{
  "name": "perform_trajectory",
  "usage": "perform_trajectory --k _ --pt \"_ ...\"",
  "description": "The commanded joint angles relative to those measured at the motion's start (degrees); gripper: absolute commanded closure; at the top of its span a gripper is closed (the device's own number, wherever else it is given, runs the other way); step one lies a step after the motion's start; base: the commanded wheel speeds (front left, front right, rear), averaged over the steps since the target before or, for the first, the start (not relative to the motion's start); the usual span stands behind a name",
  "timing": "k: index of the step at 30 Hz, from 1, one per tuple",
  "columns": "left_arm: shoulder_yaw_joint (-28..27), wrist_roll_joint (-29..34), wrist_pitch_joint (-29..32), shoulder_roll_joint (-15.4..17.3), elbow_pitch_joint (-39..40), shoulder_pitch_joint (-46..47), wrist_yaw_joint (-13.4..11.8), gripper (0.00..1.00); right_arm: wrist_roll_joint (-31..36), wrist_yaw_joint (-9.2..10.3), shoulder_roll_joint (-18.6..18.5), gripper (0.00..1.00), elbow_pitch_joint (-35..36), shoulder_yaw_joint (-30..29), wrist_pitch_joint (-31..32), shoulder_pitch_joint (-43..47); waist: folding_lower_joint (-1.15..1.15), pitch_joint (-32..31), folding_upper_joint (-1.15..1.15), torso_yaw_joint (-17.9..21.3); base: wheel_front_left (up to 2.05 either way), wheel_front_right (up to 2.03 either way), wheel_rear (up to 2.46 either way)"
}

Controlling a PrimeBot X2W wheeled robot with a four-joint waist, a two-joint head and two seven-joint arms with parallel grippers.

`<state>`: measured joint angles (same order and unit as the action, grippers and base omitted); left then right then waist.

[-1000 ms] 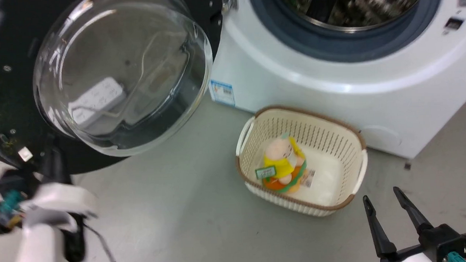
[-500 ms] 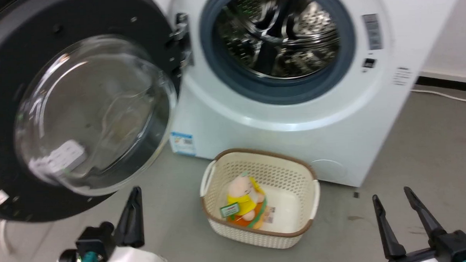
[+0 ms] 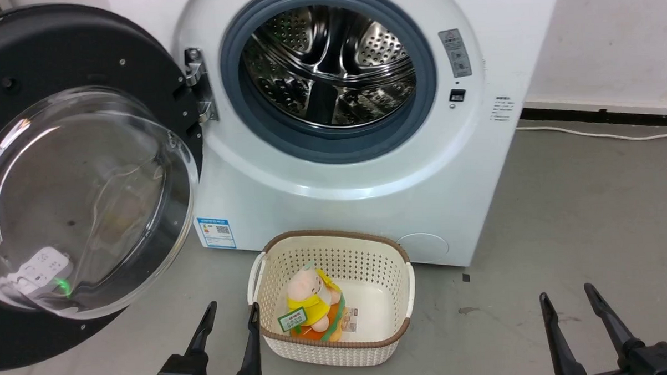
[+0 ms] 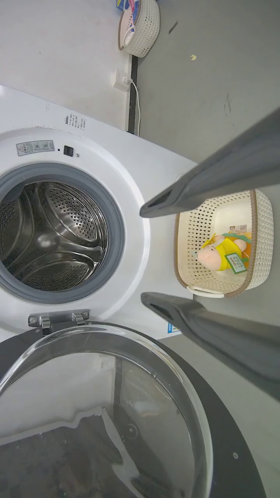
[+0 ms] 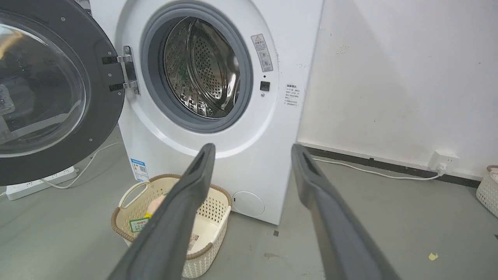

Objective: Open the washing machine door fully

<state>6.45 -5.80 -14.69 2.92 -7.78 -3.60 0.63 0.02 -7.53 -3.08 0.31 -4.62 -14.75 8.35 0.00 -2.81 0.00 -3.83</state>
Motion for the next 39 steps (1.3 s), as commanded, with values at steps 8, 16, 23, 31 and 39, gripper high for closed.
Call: perform_trajectory --k 8,16,23,31,39 --pt "1.52 1.40 -0.30 -0.01 -0.38 -1.32 -1.56 0.00 -0.37 0.04 0.20 0.00 -1.90 0.49 -0.25 0.76 0.00 -0.40 0.00 0.78 0.00 0.00 0.00" --pt "2.15 1.88 -0.30 -0.02 -0.95 -0.95 -1.61 0.00 -0.28 0.04 0.20 0.00 -2.42 0.30 -0.25 0.70 0.00 -0.64 0.00 0.55 0.00 0.00 0.00" --pt "2.54 1.07 -0.30 -0.03 -1.42 -0.52 -1.79 0.00 -0.28 0.04 0.20 0.00 -2.51 0.27 -0.25 0.77 0.00 -0.49 0.00 0.26 0.00 0.00 0.00" --pt "2.43 1.07 0.05 -0.13 -1.72 -0.80 -1.45 1.00 -0.15 0.00 -0.01 1.00 -2.35 0.26 0.04 0.00 0.00 -0.42 0.00 0.13 0.00 0.00 0.00" --pt "1.93 1.33 0.86 -0.13 -1.19 -0.56 -1.40 1.00 -0.15 0.00 0.00 1.00 -2.24 0.51 0.86 -0.47 0.00 -0.24 0.00 0.34 0.00 0.00 0.00"
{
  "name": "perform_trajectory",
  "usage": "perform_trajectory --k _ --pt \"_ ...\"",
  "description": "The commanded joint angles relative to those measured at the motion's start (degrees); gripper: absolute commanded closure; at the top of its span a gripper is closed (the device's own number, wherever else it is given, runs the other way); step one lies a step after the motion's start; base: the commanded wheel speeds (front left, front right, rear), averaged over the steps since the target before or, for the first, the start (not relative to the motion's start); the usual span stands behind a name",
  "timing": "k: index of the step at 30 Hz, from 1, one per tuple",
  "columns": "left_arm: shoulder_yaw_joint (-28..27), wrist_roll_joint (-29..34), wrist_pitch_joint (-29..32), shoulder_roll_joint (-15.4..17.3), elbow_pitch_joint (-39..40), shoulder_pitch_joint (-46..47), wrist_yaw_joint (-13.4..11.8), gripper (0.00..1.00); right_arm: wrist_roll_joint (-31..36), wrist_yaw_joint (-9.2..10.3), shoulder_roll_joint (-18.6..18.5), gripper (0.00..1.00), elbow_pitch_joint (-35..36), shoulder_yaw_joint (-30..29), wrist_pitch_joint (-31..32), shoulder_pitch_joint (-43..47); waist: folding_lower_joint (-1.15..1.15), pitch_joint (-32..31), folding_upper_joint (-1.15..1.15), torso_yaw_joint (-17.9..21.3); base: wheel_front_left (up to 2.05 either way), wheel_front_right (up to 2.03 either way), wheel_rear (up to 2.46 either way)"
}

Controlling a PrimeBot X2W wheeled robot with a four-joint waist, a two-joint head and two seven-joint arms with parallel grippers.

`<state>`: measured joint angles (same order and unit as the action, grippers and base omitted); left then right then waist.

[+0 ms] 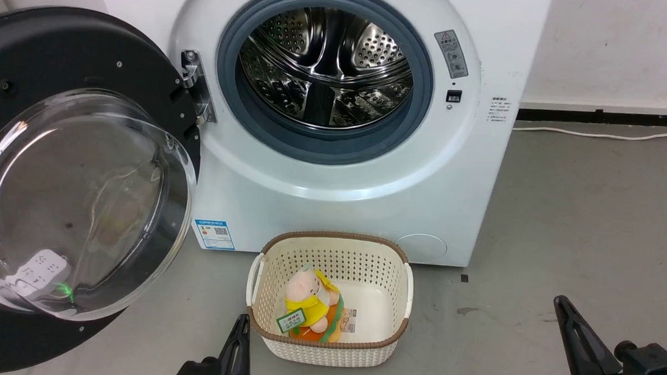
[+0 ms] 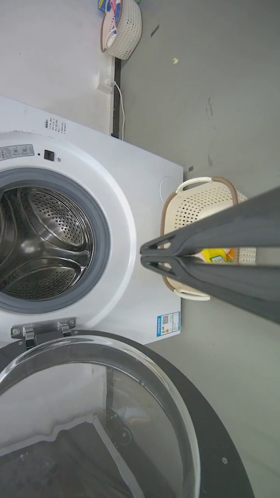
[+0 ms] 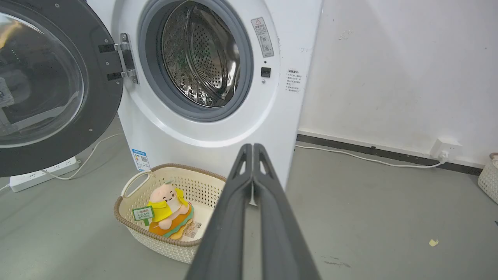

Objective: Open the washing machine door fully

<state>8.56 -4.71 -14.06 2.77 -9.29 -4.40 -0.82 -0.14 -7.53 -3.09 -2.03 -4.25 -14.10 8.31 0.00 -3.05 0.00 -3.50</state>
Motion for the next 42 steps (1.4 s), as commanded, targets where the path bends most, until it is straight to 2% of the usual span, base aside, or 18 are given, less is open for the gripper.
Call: perform_trajectory --k 1,42 --pt "-0.25 0.28 0.34 0.02 0.39 0.28 0.05 1.00 0.01 0.00 0.01 1.00 0.12 0.17 0.33 -0.49 0.00 0.03 0.00 0.04 0.00 0.00 0.00" --pt "-3.30 1.91 5.38 0.05 3.66 1.79 0.33 1.00 0.06 0.02 0.09 1.00 0.82 1.67 5.38 -3.36 0.00 1.14 0.00 1.31 0.00 0.00 0.00"
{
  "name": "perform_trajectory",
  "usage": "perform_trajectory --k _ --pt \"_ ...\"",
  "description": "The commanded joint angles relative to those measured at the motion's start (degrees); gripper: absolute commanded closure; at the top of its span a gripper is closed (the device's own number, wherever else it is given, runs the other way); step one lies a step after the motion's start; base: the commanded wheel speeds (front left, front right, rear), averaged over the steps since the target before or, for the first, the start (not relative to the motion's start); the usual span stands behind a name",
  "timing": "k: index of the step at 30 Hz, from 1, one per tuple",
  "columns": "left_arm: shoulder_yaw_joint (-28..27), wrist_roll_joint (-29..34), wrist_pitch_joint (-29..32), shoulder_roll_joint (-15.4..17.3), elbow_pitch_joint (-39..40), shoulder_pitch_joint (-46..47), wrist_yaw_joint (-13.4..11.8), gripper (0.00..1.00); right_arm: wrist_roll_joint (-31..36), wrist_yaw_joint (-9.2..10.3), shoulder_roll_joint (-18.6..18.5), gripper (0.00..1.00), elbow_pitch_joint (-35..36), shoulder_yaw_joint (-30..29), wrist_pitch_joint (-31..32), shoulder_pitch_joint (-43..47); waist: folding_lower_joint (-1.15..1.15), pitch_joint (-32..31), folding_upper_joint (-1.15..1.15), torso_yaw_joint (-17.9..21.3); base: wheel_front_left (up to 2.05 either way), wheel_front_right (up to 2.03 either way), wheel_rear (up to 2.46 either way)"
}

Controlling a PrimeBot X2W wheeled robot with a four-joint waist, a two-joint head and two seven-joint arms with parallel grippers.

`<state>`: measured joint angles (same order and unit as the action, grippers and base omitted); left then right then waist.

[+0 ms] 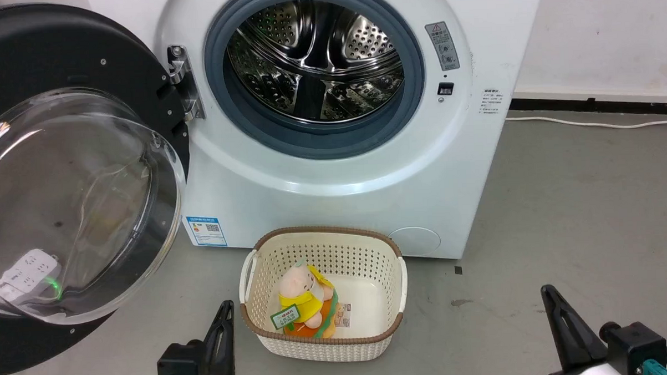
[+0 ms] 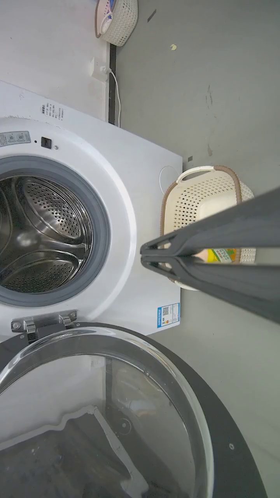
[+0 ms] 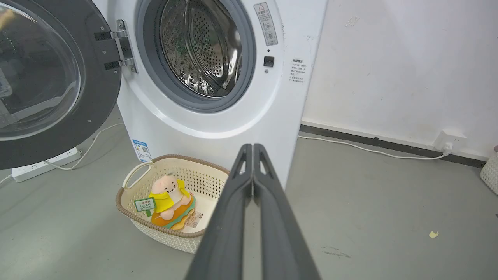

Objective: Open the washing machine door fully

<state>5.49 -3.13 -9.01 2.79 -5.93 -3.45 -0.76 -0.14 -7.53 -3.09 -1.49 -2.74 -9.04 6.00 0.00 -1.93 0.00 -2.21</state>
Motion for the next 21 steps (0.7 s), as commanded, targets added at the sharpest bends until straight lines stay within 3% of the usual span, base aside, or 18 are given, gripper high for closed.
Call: perform_trajectory --k 1,21 --pt "-0.30 0.36 0.45 0.04 0.37 0.87 0.29 1.00 0.06 0.02 0.09 1.00 0.30 0.19 0.43 -1.12 0.00 0.04 0.00 0.04 0.00 0.00 0.00" --pt "-1.71 1.12 2.79 0.05 1.89 1.58 0.42 1.00 0.08 0.02 0.12 1.00 0.62 0.89 2.79 -2.45 0.00 0.55 0.00 0.63 0.00 0.00 0.00"
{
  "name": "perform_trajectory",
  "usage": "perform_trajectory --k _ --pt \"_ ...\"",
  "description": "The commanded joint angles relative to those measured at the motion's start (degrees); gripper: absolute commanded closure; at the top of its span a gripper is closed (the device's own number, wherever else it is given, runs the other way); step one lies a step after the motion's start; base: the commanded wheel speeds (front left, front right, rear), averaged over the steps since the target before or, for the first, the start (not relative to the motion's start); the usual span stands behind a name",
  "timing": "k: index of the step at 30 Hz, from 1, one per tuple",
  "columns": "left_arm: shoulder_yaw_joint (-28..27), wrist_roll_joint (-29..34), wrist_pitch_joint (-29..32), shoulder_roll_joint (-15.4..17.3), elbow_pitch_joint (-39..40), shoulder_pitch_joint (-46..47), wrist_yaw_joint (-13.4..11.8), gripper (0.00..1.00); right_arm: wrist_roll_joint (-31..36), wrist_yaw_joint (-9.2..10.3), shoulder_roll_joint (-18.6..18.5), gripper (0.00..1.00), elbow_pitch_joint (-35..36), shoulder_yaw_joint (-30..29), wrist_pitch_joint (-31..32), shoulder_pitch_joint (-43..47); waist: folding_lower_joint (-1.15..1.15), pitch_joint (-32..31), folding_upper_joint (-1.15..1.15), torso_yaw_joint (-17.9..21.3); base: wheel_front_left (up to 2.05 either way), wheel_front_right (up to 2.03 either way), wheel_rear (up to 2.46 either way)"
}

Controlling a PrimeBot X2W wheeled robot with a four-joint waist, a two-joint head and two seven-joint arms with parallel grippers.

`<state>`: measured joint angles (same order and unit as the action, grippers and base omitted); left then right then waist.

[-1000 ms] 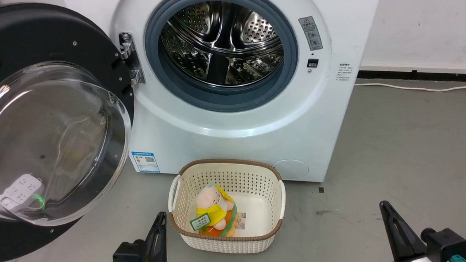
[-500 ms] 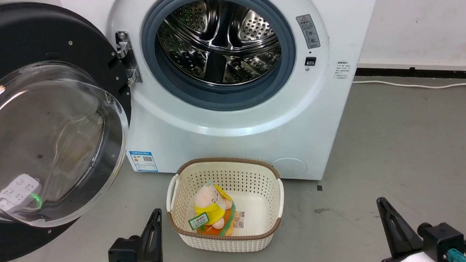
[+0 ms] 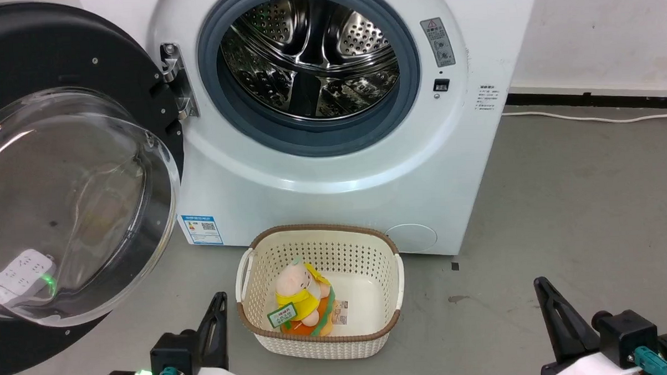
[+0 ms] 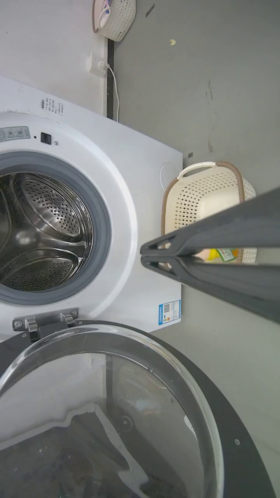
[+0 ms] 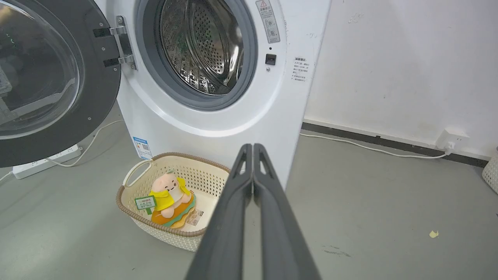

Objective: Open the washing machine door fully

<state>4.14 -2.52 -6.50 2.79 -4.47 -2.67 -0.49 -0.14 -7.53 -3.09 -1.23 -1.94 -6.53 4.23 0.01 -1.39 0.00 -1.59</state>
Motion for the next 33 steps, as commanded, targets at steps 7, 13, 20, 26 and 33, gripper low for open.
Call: perform_trajectory --k 7,13,20,26,33 --pt "-0.86 0.78 1.09 0.06 0.96 1.04 0.19 1.00 0.09 0.03 0.14 1.00 0.47 0.33 1.10 -1.14 0.00 0.20 0.00 0.23 0.00 0.00 0.00" --pt "-1.21 0.97 1.68 0.06 1.34 1.22 0.22 1.00 0.09 0.03 0.14 1.00 0.55 0.51 1.69 -1.48 0.00 0.33 0.00 0.38 0.00 0.00 0.00" --pt "-1.71 1.23 2.50 0.07 1.87 1.46 0.27 1.00 0.10 0.03 0.16 1.00 0.67 0.75 2.51 -1.95 0.00 0.51 0.00 0.58 0.00 0.00 0.00" --pt "-2.14 1.46 3.20 0.07 2.33 1.68 0.30 1.00 0.11 0.03 0.17 1.00 0.77 0.96 3.22 -2.35 0.00 0.67 0.00 0.76 0.00 0.00 0.00" --pt "-2.63 1.72 4.02 0.08 2.86 1.92 0.35 1.00 0.11 0.04 0.18 1.00 0.88 1.20 4.04 -2.81 0.00 0.85 0.00 0.97 0.00 0.00 0.00"
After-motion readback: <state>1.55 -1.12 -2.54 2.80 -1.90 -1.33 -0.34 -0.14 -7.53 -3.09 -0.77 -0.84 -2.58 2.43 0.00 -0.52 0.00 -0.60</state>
